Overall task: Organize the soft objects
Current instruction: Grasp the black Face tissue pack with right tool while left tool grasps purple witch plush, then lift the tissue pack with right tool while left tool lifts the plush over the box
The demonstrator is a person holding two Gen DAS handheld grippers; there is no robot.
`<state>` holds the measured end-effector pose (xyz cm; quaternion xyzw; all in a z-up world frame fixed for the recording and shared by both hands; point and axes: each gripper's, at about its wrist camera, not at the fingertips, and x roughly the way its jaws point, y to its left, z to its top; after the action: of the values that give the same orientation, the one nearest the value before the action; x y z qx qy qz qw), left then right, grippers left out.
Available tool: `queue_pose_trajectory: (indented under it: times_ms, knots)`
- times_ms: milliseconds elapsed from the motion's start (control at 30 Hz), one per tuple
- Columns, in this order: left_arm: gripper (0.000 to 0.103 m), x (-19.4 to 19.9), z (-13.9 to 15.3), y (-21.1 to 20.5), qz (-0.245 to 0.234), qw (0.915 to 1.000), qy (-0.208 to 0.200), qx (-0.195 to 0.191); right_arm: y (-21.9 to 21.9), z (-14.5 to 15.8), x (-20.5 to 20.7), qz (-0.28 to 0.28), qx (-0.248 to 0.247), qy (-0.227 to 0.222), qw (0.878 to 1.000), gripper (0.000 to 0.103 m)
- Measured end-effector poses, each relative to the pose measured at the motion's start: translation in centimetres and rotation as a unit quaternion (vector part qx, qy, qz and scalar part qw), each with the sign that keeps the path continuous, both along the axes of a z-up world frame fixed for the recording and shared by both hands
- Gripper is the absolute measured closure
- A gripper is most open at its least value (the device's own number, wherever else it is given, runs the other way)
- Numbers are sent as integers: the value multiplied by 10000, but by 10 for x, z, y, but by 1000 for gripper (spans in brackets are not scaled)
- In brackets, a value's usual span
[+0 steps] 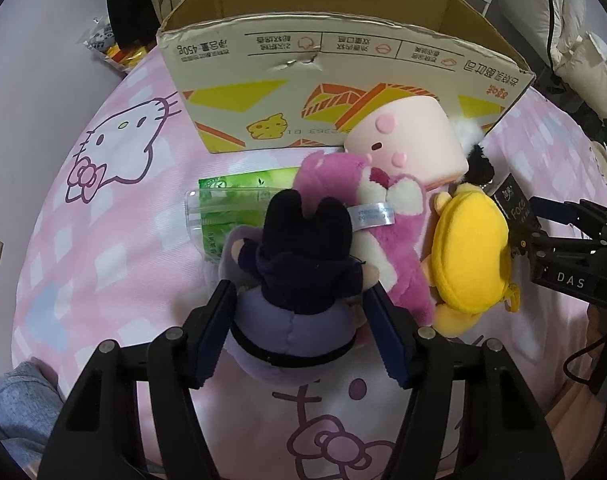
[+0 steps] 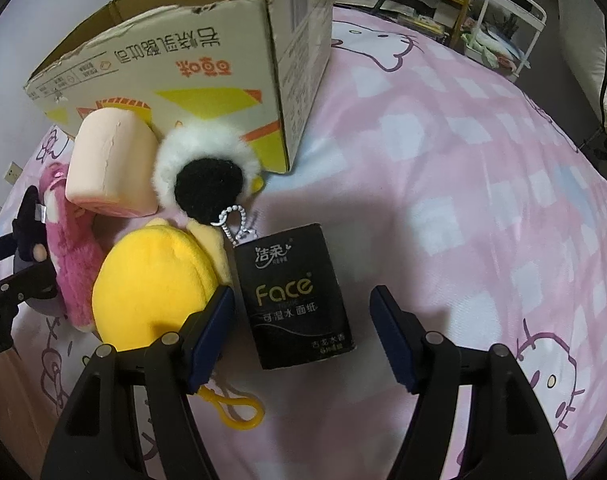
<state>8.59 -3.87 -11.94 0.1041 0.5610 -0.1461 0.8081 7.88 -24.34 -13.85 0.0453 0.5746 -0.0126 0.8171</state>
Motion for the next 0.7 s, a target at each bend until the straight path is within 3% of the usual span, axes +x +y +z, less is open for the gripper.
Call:
queue_pose_trajectory:
  times_ms: [100,167,467,700]
  knots:
    - [37,4,-2,1,67,10000,45,-33,-2,-3,1,-37,64,42,10000,31]
    - [37,4,-3,1,75,10000,44,-27,-2,-4,2,-6,139,76,9999,46]
    - [48,0,3,4,176,9997,-87,-114,-1,1,1,37,281,-35,9996,48]
    - [49,-12,28,16,411,9962,-716,-283,1,30,-10,22,286,-676,9973,48]
